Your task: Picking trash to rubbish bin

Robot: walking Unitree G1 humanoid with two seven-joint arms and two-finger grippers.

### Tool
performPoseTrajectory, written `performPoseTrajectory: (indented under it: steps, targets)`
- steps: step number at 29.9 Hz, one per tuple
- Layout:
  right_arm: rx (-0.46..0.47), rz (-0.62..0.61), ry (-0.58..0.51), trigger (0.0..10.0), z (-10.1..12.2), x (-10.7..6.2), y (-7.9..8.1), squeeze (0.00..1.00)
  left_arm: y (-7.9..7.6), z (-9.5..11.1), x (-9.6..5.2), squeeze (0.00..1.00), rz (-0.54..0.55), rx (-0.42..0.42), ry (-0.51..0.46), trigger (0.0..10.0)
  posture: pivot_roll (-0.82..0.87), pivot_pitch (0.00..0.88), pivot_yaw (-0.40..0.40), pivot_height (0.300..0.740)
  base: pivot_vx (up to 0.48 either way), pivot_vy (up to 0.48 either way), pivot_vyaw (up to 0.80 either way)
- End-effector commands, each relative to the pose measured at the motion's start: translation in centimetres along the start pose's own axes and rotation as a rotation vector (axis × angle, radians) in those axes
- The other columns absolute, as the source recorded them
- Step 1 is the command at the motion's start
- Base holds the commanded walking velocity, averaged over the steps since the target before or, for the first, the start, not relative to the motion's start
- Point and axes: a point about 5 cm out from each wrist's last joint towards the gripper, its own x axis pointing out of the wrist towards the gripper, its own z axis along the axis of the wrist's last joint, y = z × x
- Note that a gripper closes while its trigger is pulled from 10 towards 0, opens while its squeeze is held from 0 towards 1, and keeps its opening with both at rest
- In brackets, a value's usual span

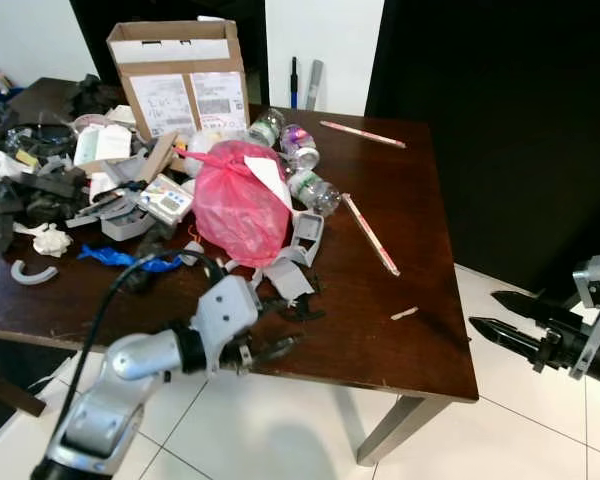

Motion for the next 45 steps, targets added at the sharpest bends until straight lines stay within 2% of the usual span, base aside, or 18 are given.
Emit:
performPoseTrajectory:
  steps: [1, 5, 9, 13, 18, 24, 29, 36, 45]
  targets:
    - [-0.013, 0.045, -0.041, 10.0, 0.1, 0.4, 0.4, 0.0, 1.1, -1.0, 0.2, 0.0, 0.105, 0.028, 0.051, 10.0, 0.09, 0.13, -0.048, 0.74, 0.0, 0.0, 0.0]
    - [-0.01, 0.07, -0.045, 10.0, -0.4, 1.0, 0.8, 0.0, 2.6, -2.0, 1.2, 0.0, 0.197, 0.067, 0.089, 10.0, 0.09, 0.138, -0.046, 0.74, 0.0, 0.0, 0.0]
    - [-0.007, 0.081, -0.037, 10.0, -0.8, 1.2, 0.9, 0.0, 3.4, -2.4, 1.9, 0.0, 0.239, 0.062, 0.102, 10.0, 0.08, 0.143, -0.043, 0.74, 0.0, 0.0, 0.0]
    - [-0.008, 0.103, -0.028, 10.0, -1.2, 1.2, 1.3, 0.0, 3.7, -3.3, 3.3, 0.0, 0.191, 0.131, 0.152, 10.0, 0.07, 0.147, -0.035, 0.74, 0.0, 0.0, 0.0]
    - [-0.02, 0.164, -0.054, 10.0, -1.1, 1.3, 2.1, 0.0, 4.6, -3.4, 3.5, 0.0, 0.18, 0.172, 0.174, 10.0, 0.06, 0.142, -0.02, 0.74, 0.0, 0.0, 0.0]
    - [-0.023, 0.284, -0.065, 10.0, -1.0, 2.0, 3.5, 0.0, 5.5, -3.1, 2.9, 0.0, 0.172, 0.195, 0.182, 10.0, 0.06, 0.142, -0.007, 0.74, 0.0, 0.0, 0.0]
    - [-0.023, 0.361, -0.067, 10.0, -1.2, 3.2, 4.6, 0.0, 4.9, -3.0, 2.3, 0.0, 0.105, 0.202, 0.188, 10.0, 0.06, 0.146, -0.004, 0.74, 0.0, 0.0, 0.0]
    - [-0.021, 0.362, -0.06, 10.0, -1.4, 3.8, 4.8, 0.0, 4.6, -2.9, 1.3, 0.0, 0.073, 0.186, 0.195, 10.0, 0.06, 0.15, -0.006, 0.74, 0.0, 0.0, 0.0]
    - [-0.001, 0.356, -0.04, 10.0, -2.0, 4.4, 5.1, 0.0, 5.4, -2.5, -1.7, 0.0, 0.041, 0.244, 0.304, 10.0, 0.08, 0.154, -0.016, 0.74, 0.0, 0.0, 0.0]
